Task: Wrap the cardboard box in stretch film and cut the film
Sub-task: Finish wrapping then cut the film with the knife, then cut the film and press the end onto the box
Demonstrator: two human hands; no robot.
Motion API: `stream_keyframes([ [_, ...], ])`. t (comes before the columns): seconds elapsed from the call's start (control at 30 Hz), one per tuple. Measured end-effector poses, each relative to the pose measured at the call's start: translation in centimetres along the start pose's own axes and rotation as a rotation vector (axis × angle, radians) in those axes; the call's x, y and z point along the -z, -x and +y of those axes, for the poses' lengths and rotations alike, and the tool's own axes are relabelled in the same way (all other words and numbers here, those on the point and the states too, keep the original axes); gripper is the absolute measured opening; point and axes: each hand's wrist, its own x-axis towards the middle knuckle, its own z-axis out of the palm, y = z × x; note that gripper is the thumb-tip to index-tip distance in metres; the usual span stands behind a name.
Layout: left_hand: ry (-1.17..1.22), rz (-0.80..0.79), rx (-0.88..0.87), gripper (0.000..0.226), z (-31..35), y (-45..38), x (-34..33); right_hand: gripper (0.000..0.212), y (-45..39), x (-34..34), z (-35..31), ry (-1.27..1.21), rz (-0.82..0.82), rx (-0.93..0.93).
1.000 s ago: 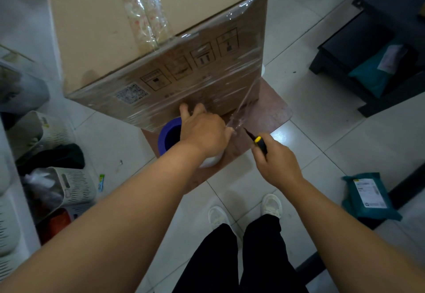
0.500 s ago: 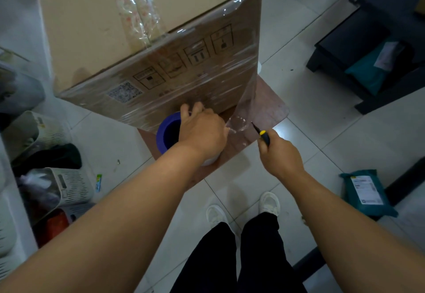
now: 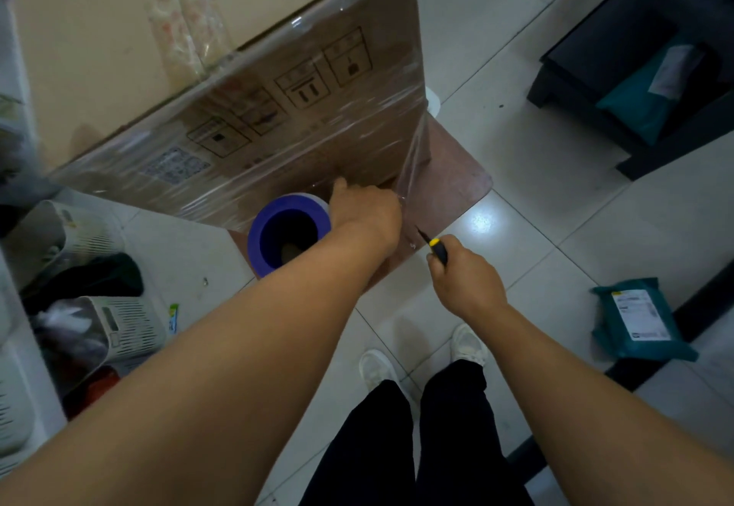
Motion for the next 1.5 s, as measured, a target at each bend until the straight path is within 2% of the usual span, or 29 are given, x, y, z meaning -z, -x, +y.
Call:
stream_keyframes([
  [0.13, 0.03, -0.022, 0.041, 0.02, -0.5, -0.5, 0.2, 0.023, -1.0, 0.2, -0.1, 0.074, -0.038, 0.079],
  [0.27, 0.046, -0.064, 0.038, 0.003, -0.6, -0.6, 0.5, 0.02, -1.5, 1.0, -0.3, 0.103, -0.016, 0.156],
  [0.47, 0.052, -0.145, 0.065, 0.011, -1.2, -1.1, 0.5, 0.02, -1.7, 0.9, -1.1, 0.058, -0.024, 0.172],
  [0.7, 0.001, -0.131, 0.059, 0.007, -0.9, -1.1, 0.5, 0.023, -2.3, 0.7, -2.1, 0.098, -0.033, 0.181],
  [0.87, 0.012, -0.134, 0.057, 0.019, -1.0, -1.1, 0.5, 0.023, -3.2, 0.5, -3.0, 0.154, -0.107, 0.107],
  [1.07, -0.013, -0.158, 0.044, 0.02, -1.2, -1.2, 0.4, 0.025, -3.6, 0.9, -2.2, 0.207, -0.128, 0.011],
  [1.17, -0.024, -0.143, 0.019, 0.015, -1.4, -1.1, 0.4, 0.03, -3.3, 1.3, -0.6, 0.159, -0.136, -0.089],
  [1.3, -0.009, -0.151, 0.008, 0.008, -1.5, -1.2, 0.5, 0.03, -2.1, 1.5, 0.4, 0.114, -0.087, -0.114],
  [1.5, 0.001, -0.179, -0.059, 0.007, -1.9, -1.3, 0.4, 0.041, -2.4, 1.1, -2.2, -0.152, -0.05, -0.241],
])
